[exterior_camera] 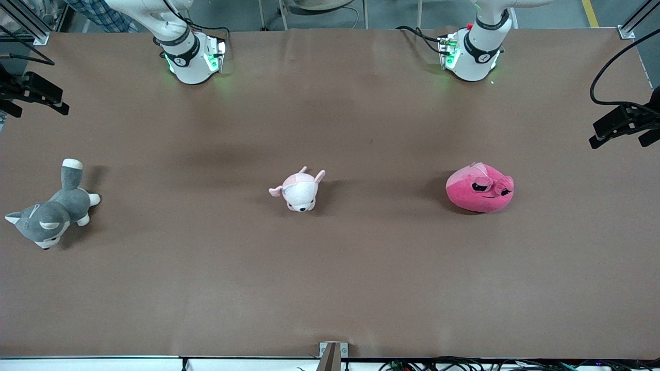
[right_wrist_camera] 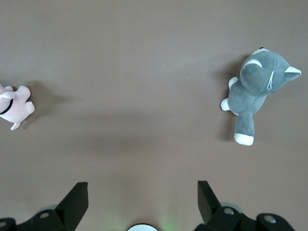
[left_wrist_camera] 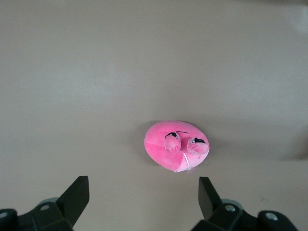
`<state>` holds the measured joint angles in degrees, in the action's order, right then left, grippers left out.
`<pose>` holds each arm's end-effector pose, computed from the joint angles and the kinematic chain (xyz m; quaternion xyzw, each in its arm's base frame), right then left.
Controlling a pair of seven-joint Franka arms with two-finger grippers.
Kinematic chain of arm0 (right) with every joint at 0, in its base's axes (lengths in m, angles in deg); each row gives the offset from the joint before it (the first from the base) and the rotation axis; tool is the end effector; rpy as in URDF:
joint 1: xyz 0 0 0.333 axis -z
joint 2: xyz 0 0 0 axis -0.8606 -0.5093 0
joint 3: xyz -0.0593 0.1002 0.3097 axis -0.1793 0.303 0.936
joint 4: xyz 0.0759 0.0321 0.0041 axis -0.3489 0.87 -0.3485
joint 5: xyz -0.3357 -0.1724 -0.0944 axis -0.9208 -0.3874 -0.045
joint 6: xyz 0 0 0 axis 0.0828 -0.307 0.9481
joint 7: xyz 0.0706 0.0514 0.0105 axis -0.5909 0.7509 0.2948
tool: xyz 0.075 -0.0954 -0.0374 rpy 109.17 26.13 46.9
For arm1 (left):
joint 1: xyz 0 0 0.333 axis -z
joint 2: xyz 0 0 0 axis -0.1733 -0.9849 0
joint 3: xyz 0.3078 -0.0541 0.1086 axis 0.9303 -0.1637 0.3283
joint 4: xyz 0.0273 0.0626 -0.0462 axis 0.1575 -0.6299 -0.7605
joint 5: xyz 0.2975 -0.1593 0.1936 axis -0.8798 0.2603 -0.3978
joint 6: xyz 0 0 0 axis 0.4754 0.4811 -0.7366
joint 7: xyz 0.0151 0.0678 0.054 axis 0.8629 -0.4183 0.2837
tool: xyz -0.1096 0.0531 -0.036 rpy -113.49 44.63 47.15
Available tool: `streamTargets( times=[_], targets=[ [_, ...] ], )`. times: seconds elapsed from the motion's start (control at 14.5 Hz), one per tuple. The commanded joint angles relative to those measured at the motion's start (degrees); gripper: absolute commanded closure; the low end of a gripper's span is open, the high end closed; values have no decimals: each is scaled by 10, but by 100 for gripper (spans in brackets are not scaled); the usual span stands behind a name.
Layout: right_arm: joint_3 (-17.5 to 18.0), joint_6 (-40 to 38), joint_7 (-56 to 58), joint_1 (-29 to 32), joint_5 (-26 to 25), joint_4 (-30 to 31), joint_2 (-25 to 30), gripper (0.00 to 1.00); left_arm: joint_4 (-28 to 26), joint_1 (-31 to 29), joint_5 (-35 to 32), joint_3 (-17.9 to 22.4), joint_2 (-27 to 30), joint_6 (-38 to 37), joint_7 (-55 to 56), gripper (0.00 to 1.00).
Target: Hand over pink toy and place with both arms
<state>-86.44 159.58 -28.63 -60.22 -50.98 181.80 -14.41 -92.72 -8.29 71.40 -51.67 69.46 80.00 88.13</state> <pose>0.5009 -0.0353 0.6494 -0.9996 -0.0194 0.0210 0.0083 0.5629 0.0007 0.6465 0.9991 0.0127 0.0396 0.0067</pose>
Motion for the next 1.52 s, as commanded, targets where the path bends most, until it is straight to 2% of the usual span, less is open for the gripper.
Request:
streamTargets(
  times=[0.0, 0.55, 0.76, 1.04, 1.45],
  targets=[
    [6, 2, 8, 7, 0, 17, 18, 0, 11, 2, 3, 4, -2, -11, -8, 0],
    [7, 2, 8, 7, 0, 17, 18, 0, 8, 3, 4, 4, -13, -11, 6, 0],
    [7, 2, 8, 7, 0, 17, 18, 0, -9, 3, 7, 2, -37, -14, 18, 0],
    [7, 2, 8, 7, 0, 17, 18, 0, -17, 11, 26, 1, -92, -6, 105, 0],
    [7, 2, 9, 7, 0, 17, 18, 0, -142, 12, 25, -27, -101, 120, 136, 0]
  ],
)
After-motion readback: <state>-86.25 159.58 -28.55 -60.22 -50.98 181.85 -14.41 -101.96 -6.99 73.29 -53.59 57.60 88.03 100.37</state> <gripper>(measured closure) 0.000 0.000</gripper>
